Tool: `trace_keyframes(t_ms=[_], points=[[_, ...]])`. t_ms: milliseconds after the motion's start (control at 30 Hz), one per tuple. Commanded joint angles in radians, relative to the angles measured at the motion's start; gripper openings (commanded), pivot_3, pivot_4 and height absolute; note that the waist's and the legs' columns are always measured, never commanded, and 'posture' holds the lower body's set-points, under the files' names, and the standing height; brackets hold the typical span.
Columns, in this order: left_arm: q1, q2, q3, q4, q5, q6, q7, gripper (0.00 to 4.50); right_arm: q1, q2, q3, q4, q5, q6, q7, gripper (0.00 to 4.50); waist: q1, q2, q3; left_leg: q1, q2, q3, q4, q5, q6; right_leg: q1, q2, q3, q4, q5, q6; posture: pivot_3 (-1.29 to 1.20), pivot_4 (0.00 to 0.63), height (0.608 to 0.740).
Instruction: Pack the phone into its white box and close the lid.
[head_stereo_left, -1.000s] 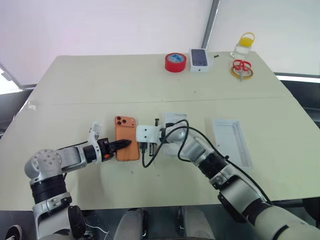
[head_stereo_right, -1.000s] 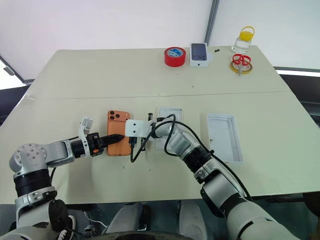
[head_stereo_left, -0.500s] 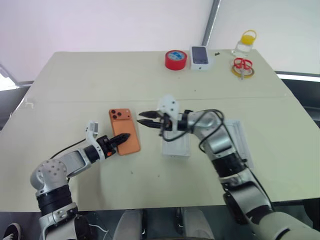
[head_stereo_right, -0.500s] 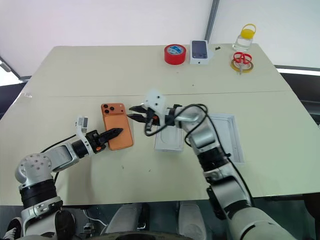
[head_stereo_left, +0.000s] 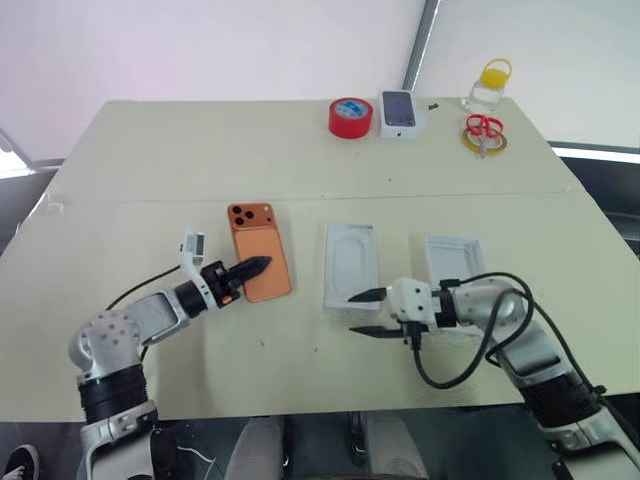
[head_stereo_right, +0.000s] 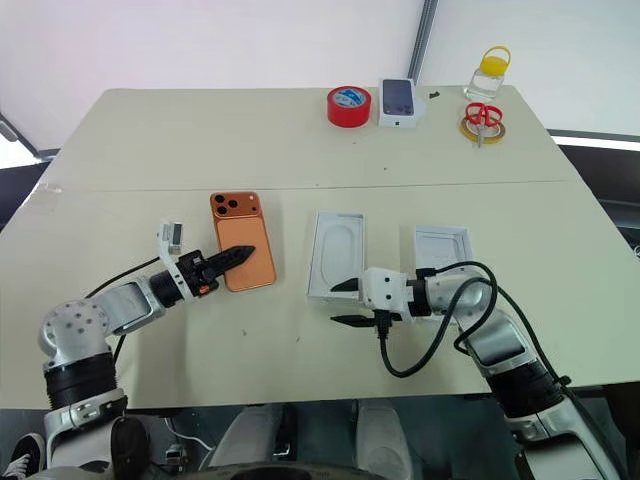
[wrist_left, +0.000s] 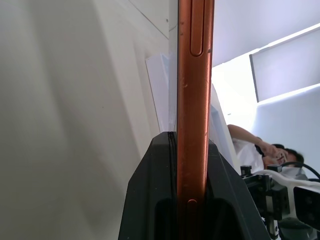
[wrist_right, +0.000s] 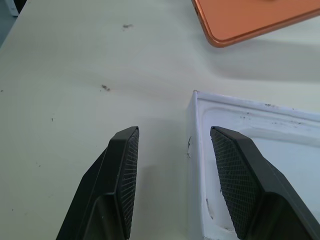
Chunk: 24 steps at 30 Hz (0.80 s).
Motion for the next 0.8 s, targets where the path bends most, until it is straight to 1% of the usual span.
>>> trace_keyframes(t_ms=[33,167,300,333,400,500,633,800], points=[[-0.022,0.016,-0.004,-0.006,-0.035,-0.024,-0.027,0.0,0.005,-0.003,-0.002,0.028,-0.036,-0.075,-0.033,2.37,0.0,0.0,0.0,0.0,0.0,0.0,0.0,0.0,0.0,0.0,0.0,0.0,0.0,0.0,0.0,0.0,0.15,0.74],[-0.022,0.032,-0.02,0.002,-0.031,-0.03,-0.039,0.0,0.0,0.022,-0.009,0.036,-0.009,-0.044,-0.062,2.37,0.001,0.0,0.0,-0.001,0.0,0.0,0.0,0.0,0.0,0.0,0.0,0.0,-0.001,0.0,0.0,0.0,0.15,0.74],[-0.024,0.044,-0.036,0.012,-0.025,-0.044,-0.045,0.0,0.007,0.017,-0.001,0.034,-0.012,-0.044,-0.057,2.37,0.001,0.0,0.0,-0.001,0.0,0.0,0.0,0.0,0.0,0.0,-0.001,0.0,-0.001,0.0,0.0,0.0,0.15,0.74],[-0.023,0.045,-0.04,0.013,-0.026,-0.046,-0.047,0.0,0.007,0.017,-0.003,0.035,-0.009,-0.044,-0.057,2.13,0.001,0.0,0.0,-0.001,0.0,0.0,0.0,0.0,0.0,0.0,-0.001,0.0,-0.001,0.0,0.0,0.0,0.15,0.74],[-0.022,0.047,-0.046,0.015,-0.027,-0.049,-0.048,0.0,0.007,0.017,-0.011,0.03,0.016,-0.025,-0.047,1.53,0.001,0.0,0.0,-0.001,0.0,0.0,0.0,0.0,0.0,0.0,-0.001,0.0,-0.001,0.0,0.0,0.0,0.15,0.74],[-0.02,0.048,-0.049,0.017,-0.031,-0.051,-0.05,0.0,0.005,0.017,-0.008,0.028,0.014,-0.024,-0.053,0.03,0.001,0.0,0.0,-0.001,0.0,0.0,0.0,0.0,0.0,0.0,-0.001,0.0,-0.001,0.0,0.0,0.0,0.15,0.74],[-0.015,0.05,-0.051,0.02,-0.03,-0.058,-0.051,0.0,0.005,0.017,0.008,0.036,-0.014,-0.04,-0.066,0.03,0.001,0.0,0.0,-0.001,0.0,0.0,0.0,0.0,0.0,0.0,-0.001,0.0,-0.001,0.0,0.0,0.0,0.15,0.74],[-0.013,0.052,-0.048,0.026,-0.032,-0.059,-0.048,0.0,0.003,0.016,0.016,0.029,-0.011,-0.038,-0.063,0.03,0.001,0.0,0.0,-0.001,0.0,0.0,0.0,0.0,0.0,0.0,-0.001,0.0,-0.001,0.0,0.0,0.0,0.15,0.74]])
